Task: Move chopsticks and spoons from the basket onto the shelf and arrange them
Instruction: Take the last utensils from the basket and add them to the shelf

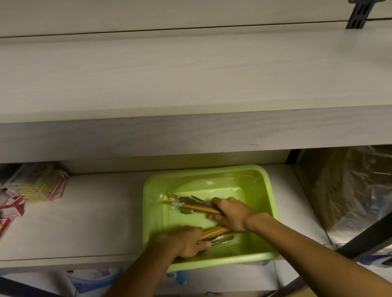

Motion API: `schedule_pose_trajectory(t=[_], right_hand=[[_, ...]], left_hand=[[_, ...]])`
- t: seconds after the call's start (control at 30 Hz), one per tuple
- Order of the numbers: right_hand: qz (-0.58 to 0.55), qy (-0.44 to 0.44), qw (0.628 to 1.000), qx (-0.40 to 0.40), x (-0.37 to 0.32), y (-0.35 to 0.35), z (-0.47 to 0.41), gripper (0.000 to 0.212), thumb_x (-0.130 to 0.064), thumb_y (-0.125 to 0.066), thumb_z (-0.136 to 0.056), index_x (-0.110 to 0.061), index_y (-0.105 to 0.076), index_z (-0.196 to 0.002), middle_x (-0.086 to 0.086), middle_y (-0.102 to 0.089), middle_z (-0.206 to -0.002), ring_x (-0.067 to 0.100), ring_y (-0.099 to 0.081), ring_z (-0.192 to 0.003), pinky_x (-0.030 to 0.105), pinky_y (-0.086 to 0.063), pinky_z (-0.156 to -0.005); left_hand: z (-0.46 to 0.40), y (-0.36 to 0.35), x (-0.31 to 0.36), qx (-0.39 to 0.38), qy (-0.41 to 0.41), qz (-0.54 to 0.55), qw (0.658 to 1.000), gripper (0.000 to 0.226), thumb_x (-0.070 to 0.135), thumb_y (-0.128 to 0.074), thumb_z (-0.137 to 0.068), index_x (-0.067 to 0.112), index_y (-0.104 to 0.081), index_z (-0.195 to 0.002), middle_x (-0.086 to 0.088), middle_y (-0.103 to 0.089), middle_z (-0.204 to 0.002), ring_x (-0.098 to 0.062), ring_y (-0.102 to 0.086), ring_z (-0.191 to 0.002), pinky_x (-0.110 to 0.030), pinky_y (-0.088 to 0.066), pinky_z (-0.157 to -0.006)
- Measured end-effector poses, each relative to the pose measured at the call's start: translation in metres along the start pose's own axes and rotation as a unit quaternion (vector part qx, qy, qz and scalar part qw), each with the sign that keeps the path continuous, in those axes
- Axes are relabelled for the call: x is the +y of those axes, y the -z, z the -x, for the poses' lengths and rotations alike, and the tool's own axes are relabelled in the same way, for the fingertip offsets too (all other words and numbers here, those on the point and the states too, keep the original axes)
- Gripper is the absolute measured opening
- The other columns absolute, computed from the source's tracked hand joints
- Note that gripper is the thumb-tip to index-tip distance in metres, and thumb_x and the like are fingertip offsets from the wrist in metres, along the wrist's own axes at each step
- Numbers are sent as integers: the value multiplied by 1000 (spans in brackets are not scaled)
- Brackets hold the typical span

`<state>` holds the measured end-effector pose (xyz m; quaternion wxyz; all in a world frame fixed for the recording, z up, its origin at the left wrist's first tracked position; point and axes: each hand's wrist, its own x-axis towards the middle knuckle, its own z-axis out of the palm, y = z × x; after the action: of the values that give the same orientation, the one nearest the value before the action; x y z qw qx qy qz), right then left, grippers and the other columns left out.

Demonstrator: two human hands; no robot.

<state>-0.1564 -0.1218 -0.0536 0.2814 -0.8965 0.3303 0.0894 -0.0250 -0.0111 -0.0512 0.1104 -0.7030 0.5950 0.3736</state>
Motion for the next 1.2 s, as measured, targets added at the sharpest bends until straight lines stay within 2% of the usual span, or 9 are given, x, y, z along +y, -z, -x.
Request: schedule_pose_trajectory(t=[0.07, 0.2, 0.33, 0.43, 0.63, 0.73, 0.83, 1.03, 1.2], right_hand=[[22, 11, 1000, 16, -5, 6, 2, 29, -32, -49, -99, -13, -50, -120, 17, -63, -108, 35, -60, -95, 33, -42, -71], [108, 39, 993, 31, -16, 22, 5, 24, -31, -46, -100, -13, -49, -116, 20, -62, -107, 38, -60, -95, 37, -43, -72], [189, 42, 980, 54, -28, 43, 10, 24, -28, -44, -100, -14, -47, -120, 18, -62, -109, 38, -60, -98, 35, -38, -68], [226, 32, 970, 85, -29, 59, 19, 23, -24, -50, -97, -15, -45, -118, 16, -63, -106, 38, -61, -97, 35, -38, -66], [189, 16, 972, 142, -40, 72, 56, 30, -38, -43, -100, -14, -47, -119, 16, -63, -109, 38, -60, -99, 37, -38, -66], [155, -11, 973, 171, -43, 66, 78, 33, -39, -43, -100, -16, -47, -123, 17, -63, -111, 40, -59, -101, 40, -43, -71], [122, -54, 970, 202, -44, 58, 103, 34, -38, -44, -100, -16, -46, -125, 19, -64, -109, 43, -58, -99, 40, -39, -68], [56, -115, 956, 263, -36, 42, 165, 28, -42, -45, -98, -19, -44, -115, 14, -64, -97, 36, -61, -85, 51, -50, -71], [36, -146, 938, 311, -27, 34, 215, 24, -40, -47, -98, -21, -46, -113, 6, -63, -93, 26, -61, -81, 48, -52, -72]], left_hand=[[4, 2, 2, 33, 1, -11, 999, 42, 46, -40, -99, 10, -51, -118, -15, -57, -118, -28, -55, -102, -35, -39, -79], [12, 10, 8, 89, 17, -55, 994, 43, 43, -41, -100, 7, -49, -123, -18, -51, -125, -34, -51, -114, -38, -40, -89], [24, 25, 8, 143, 7, -163, 976, 38, 35, -42, -101, 6, -48, -124, -19, -56, -124, -36, -54, -113, -37, -41, -85], [36, 42, 3, 187, -1, -219, 958, 32, 25, -41, -100, 7, -46, -126, -18, -58, -124, -35, -56, -113, -38, -42, -86], [64, 63, -7, 270, -26, -259, 927, 27, 18, -37, -100, 9, -47, -124, -15, -64, -114, -34, -61, -103, -36, -42, -75], [76, 63, -13, 304, -41, -262, 915, 24, 21, -38, -100, 13, -43, -122, -12, -66, -111, -33, -63, -98, -34, -37, -67], [85, 60, -12, 330, -67, -265, 903, 22, 22, -36, -100, 14, -41, -120, -10, -67, -108, -34, -64, -96, -35, -37, -67], [90, 57, 10, 340, -153, -256, 892, 21, 18, -32, -100, 12, -40, -118, -12, -66, -101, -34, -63, -89, -36, -38, -68], [95, 50, 45, 334, -205, -256, 884, 21, 15, -33, -98, 10, -38, -118, -13, -65, -96, -34, -62, -84, -37, -40, -67]])
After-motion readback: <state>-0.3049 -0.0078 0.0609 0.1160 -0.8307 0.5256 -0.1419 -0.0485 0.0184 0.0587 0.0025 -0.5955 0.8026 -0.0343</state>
